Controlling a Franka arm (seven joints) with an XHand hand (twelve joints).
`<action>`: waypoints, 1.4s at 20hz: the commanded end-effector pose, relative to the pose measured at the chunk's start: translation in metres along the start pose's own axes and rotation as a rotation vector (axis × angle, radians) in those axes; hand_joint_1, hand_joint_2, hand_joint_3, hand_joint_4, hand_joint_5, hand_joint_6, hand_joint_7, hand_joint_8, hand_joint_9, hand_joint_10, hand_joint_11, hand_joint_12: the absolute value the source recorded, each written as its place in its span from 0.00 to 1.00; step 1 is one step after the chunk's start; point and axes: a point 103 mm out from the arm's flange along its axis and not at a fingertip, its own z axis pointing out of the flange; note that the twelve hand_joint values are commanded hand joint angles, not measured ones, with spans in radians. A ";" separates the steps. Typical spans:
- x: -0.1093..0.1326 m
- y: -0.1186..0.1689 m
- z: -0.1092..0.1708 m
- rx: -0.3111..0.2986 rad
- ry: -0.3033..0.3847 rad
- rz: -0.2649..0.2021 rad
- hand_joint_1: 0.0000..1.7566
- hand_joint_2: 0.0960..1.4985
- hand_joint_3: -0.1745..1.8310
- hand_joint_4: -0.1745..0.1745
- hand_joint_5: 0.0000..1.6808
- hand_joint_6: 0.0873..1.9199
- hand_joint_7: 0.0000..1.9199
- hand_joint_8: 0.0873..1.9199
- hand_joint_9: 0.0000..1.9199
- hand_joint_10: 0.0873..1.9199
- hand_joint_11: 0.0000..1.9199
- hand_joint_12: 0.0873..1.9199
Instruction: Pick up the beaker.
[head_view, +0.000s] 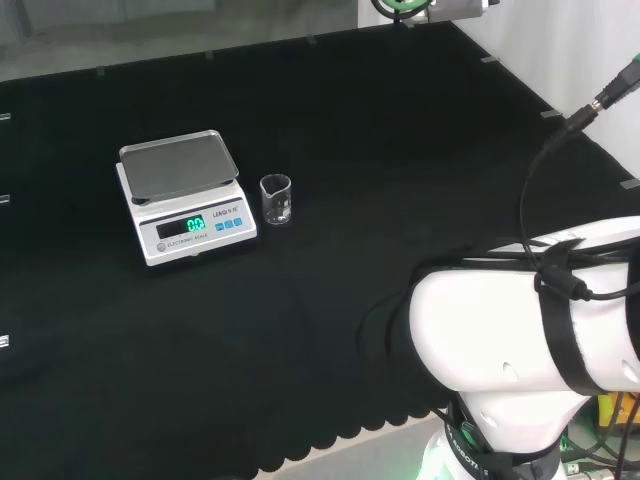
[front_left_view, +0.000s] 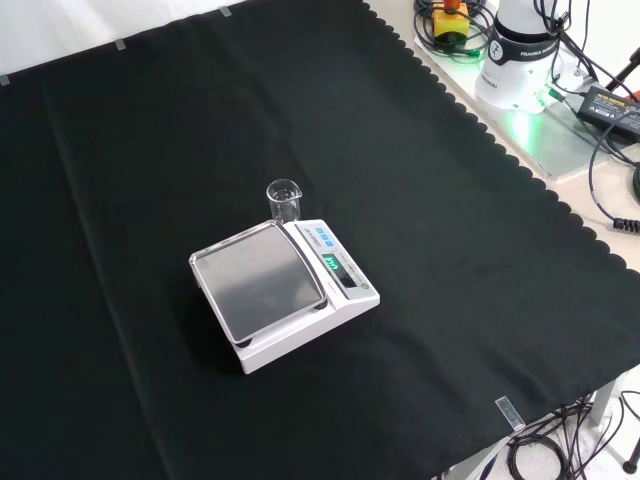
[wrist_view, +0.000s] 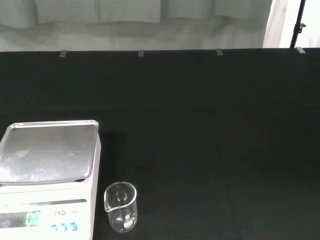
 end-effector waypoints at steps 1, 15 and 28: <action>0.000 0.000 0.000 -0.008 -0.008 0.001 0.15 0.48 0.31 0.41 0.00 0.00 0.00 0.06 0.00 0.11 0.01 0.70; 0.012 0.031 0.023 0.024 0.021 -0.029 0.14 0.55 0.22 0.40 0.00 0.00 0.00 0.06 0.00 0.10 0.00 0.73; 0.016 0.099 0.084 0.084 0.127 -0.062 0.14 0.57 0.18 0.35 0.00 0.00 0.00 0.15 0.00 0.17 0.00 0.75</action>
